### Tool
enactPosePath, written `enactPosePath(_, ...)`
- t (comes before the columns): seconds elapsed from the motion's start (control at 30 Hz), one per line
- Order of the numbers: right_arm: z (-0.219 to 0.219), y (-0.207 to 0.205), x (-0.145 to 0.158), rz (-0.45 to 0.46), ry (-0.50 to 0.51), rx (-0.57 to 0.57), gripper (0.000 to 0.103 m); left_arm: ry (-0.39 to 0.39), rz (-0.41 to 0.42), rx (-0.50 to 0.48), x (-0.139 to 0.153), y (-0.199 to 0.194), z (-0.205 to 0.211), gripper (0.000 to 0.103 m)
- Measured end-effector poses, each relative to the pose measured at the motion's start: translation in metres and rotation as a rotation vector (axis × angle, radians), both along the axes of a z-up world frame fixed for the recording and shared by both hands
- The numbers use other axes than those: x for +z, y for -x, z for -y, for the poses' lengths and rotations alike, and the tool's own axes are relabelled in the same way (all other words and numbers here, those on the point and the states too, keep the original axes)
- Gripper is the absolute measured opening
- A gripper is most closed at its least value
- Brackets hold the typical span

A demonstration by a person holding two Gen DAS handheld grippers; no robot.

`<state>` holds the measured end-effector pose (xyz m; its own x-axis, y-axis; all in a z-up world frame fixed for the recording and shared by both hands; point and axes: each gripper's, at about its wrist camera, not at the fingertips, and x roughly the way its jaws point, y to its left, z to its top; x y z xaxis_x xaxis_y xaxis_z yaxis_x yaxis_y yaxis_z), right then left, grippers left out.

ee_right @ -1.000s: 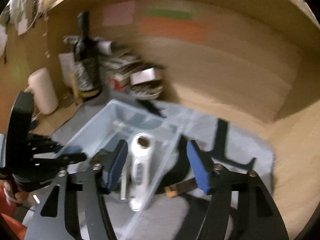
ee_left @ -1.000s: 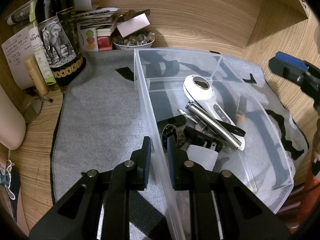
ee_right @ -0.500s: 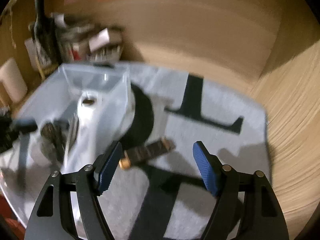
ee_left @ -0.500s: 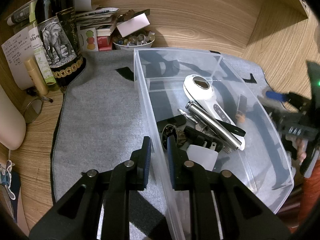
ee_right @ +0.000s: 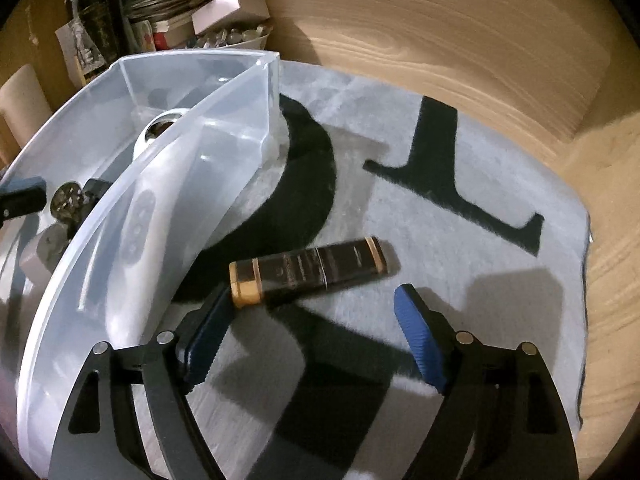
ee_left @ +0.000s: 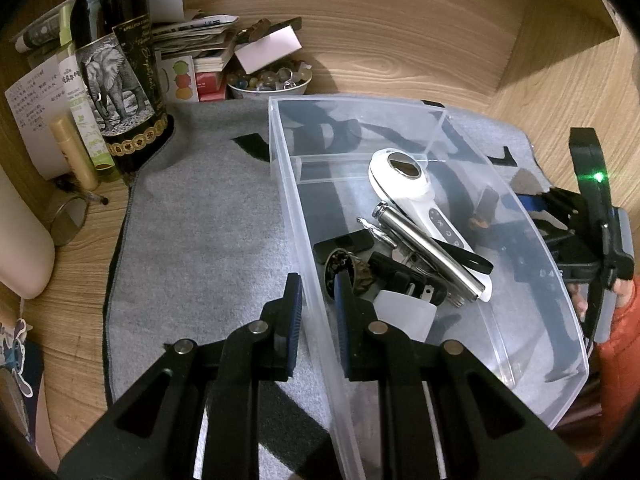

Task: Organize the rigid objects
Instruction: 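Lower the right gripper onto the dark cylindrical battery and close, then carry the dark cylinder with the right gripper and release it into the box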

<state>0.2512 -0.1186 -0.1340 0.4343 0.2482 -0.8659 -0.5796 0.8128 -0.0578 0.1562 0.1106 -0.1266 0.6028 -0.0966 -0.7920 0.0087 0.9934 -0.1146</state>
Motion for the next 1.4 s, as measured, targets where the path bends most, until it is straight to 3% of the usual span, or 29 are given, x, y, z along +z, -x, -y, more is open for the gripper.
enactPosePath(0.2,0.006,-0.012,-0.003,-0.023,-0.054,-0.009,0.081,-0.002,-0.001,0.003,0.001,0.000,0.001,0.015)
enactPosePath(0.4,0.012,-0.006,0.004,0.015,-0.033,-0.063,0.079,-0.002,-0.001,0.002,0.001,0.000,0.001,0.015)
enactPosePath(0.73,0.016,0.013,0.075,0.165,-0.133,-0.094,0.079,-0.001,0.000,0.002,0.001,0.000,0.001,0.015)
enactPosePath(1.03,-0.020,0.039,0.112,0.265,-0.199,0.008,0.080,-0.002,0.000,0.003,0.001,0.000,0.001,0.015)
enactPosePath(1.4,-0.076,0.057,0.093,0.207,-0.186,0.152,0.080,0.001,0.001,0.001,0.002,-0.001,0.001,0.015)
